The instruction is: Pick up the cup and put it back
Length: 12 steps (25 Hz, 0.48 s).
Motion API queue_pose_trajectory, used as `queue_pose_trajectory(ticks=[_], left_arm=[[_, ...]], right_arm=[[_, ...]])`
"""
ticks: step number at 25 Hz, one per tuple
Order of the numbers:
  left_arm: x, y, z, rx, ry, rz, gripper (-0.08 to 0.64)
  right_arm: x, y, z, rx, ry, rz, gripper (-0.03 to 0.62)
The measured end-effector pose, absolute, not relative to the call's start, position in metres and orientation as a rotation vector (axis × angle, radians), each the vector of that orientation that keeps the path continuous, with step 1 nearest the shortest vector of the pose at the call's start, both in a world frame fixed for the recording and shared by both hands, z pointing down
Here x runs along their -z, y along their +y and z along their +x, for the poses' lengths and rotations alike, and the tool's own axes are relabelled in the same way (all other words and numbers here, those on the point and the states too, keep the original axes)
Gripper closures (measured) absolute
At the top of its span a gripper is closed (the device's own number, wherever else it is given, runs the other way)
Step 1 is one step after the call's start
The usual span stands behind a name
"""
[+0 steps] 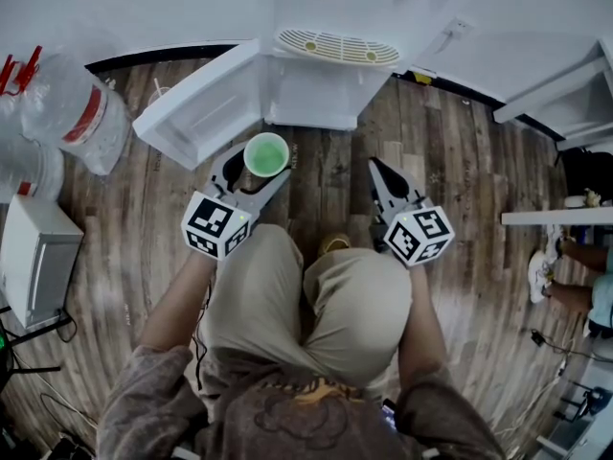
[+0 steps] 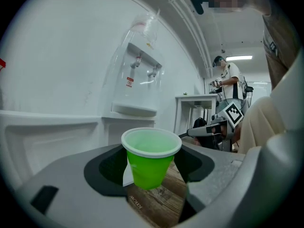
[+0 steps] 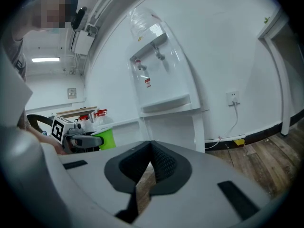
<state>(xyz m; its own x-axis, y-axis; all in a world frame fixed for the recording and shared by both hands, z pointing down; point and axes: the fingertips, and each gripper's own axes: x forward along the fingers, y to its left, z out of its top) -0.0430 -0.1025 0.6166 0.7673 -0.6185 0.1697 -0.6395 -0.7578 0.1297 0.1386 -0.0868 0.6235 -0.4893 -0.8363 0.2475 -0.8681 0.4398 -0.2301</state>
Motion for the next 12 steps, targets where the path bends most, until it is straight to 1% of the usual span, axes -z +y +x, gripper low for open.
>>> queue_pose_trajectory(ticks=[12], left_arm=[[-0.6202, -0.0969, -0.047, -0.19, -1.008, 2.787, 0.255]], right_arm=[[-0.6213, -0.0793, 0.1423, -0.501, -2.581, 1.544, 0.591]])
